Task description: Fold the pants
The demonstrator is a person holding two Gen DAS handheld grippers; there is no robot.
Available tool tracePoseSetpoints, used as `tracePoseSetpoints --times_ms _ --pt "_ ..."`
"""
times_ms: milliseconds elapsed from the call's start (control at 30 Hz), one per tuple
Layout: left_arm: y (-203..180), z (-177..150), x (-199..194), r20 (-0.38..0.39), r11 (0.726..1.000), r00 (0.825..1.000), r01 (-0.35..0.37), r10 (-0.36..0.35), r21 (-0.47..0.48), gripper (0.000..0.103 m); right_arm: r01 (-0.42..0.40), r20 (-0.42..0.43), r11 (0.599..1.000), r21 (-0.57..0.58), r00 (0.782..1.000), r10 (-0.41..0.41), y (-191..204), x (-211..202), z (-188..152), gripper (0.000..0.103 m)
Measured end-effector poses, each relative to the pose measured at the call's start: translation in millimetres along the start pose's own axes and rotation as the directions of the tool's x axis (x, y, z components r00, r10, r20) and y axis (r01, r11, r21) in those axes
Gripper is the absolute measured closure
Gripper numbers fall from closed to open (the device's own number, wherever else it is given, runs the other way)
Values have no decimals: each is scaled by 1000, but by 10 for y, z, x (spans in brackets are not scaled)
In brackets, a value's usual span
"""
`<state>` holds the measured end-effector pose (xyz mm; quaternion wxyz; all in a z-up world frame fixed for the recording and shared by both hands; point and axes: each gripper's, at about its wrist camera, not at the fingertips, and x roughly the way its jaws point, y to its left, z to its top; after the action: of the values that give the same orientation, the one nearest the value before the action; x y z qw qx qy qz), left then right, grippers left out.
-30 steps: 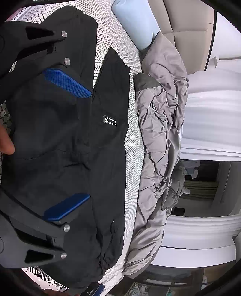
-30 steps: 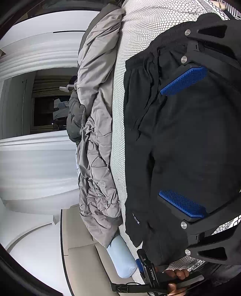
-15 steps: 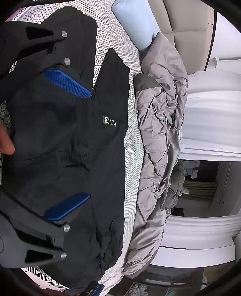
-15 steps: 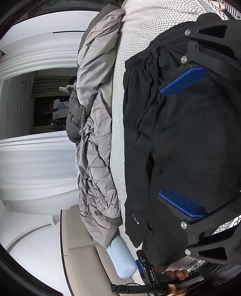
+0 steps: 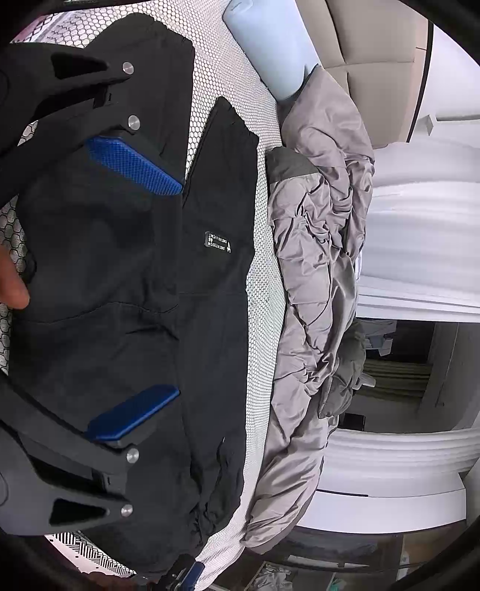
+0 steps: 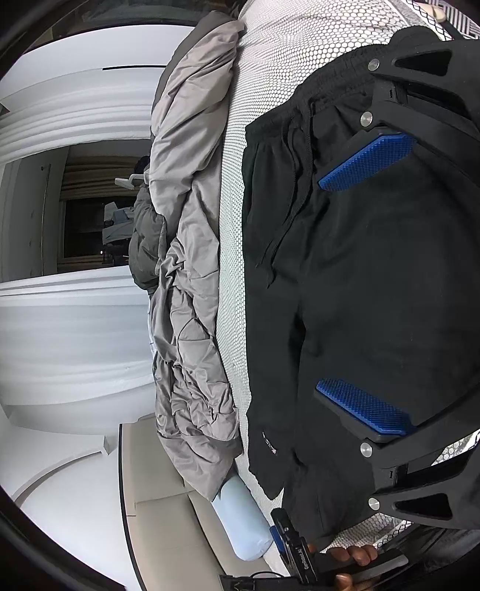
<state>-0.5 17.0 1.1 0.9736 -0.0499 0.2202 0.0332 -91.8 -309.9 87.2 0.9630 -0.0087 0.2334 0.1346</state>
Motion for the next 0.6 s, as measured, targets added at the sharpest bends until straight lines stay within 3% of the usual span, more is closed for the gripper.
tracePoseSetpoints --times_ms 467,600 --pt "138 51 17 -31 998 999 21 -23 -52 1 17 -50 1000 -11 999 -17 -57 27 -45 0" --pt "166 57 7 -36 997 999 21 -23 -72 1 57 -64 998 -12 996 -57 -164 2 11 0"
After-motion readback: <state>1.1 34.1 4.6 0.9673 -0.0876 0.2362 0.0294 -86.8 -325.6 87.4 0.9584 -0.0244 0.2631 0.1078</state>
